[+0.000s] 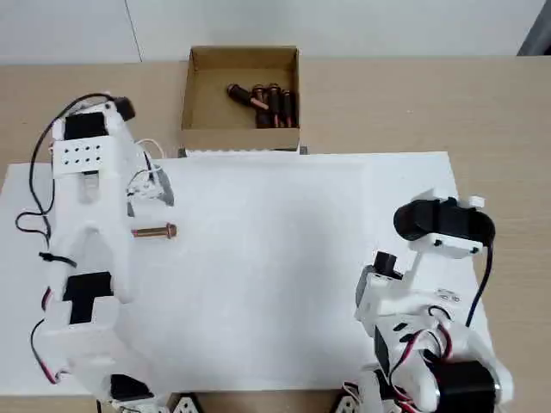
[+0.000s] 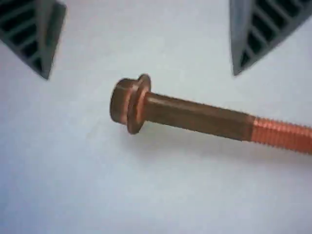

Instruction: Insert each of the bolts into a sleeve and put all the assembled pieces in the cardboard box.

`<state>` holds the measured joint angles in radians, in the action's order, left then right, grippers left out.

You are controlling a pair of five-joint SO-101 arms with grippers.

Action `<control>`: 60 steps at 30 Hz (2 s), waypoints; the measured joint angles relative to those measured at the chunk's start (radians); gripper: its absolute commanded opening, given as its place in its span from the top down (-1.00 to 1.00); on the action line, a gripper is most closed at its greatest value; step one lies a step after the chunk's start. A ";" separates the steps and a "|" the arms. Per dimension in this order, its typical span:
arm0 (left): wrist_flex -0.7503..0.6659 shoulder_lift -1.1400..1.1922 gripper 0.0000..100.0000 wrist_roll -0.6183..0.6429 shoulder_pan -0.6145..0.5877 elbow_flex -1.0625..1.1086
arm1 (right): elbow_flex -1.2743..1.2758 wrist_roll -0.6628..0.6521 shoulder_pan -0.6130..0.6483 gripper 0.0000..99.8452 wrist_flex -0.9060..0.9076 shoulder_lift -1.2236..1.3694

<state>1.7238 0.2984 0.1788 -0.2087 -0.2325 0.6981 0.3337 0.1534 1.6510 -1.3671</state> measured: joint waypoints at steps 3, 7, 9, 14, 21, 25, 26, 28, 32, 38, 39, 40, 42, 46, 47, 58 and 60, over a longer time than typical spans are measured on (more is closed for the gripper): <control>0.000 0.000 0.54 -0.198 -0.012 0.000 | 0.000 0.000 0.000 1.00 0.000 0.000; 0.000 0.000 0.54 -0.474 -0.015 0.000 | 0.000 0.000 0.000 1.00 0.000 0.000; 0.000 0.000 0.54 -0.603 -0.020 0.000 | 0.000 0.000 0.000 1.00 0.000 0.000; 0.000 0.000 0.54 -0.885 -0.032 0.000 | 0.000 0.000 0.000 1.00 0.000 0.000; 0.000 0.000 0.54 -1.192 -0.035 0.000 | 0.000 0.000 0.000 0.99 0.000 0.000; 0.000 0.000 0.54 -1.289 -0.035 0.000 | 0.000 0.000 0.000 0.99 0.000 0.003; 0.000 0.000 0.54 -1.307 -0.035 0.000 | 0.000 0.000 0.000 0.99 0.000 0.003; 0.000 0.000 0.54 -1.343 -0.034 0.000 | 0.000 0.000 0.000 0.99 0.000 0.003; 0.000 0.000 0.54 -1.387 -0.003 0.000 | 0.000 0.000 0.000 0.99 0.000 0.003; 0.000 0.028 0.54 -1.405 0.054 -0.002 | 0.000 0.000 0.000 0.99 0.000 0.003; -0.002 0.051 0.54 -1.419 0.057 -0.002 | 0.000 0.000 0.000 0.99 0.000 0.003; -0.002 0.075 0.54 -1.433 0.058 -0.002 | 0.000 0.000 0.000 0.99 0.000 0.003; -0.002 0.121 0.54 -1.447 0.058 -0.002 | 0.000 0.000 0.000 0.99 0.000 0.003; -0.002 0.158 0.54 -1.447 0.058 -0.002 | 0.000 0.000 0.000 0.99 0.000 0.003; -0.002 0.160 0.54 -1.450 0.058 -0.002 | 0.000 0.000 0.000 0.99 0.000 0.003; -0.104 0.227 0.54 -1.452 0.057 -0.002 | 0.000 0.000 0.000 0.99 0.000 0.003; -0.110 0.245 0.54 -1.452 0.058 -0.002 | 0.000 0.000 0.000 0.99 0.000 0.003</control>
<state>1.6134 0.5439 -1.2727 -0.1504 -0.2340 0.6981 0.3337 0.1534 1.6510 -1.3640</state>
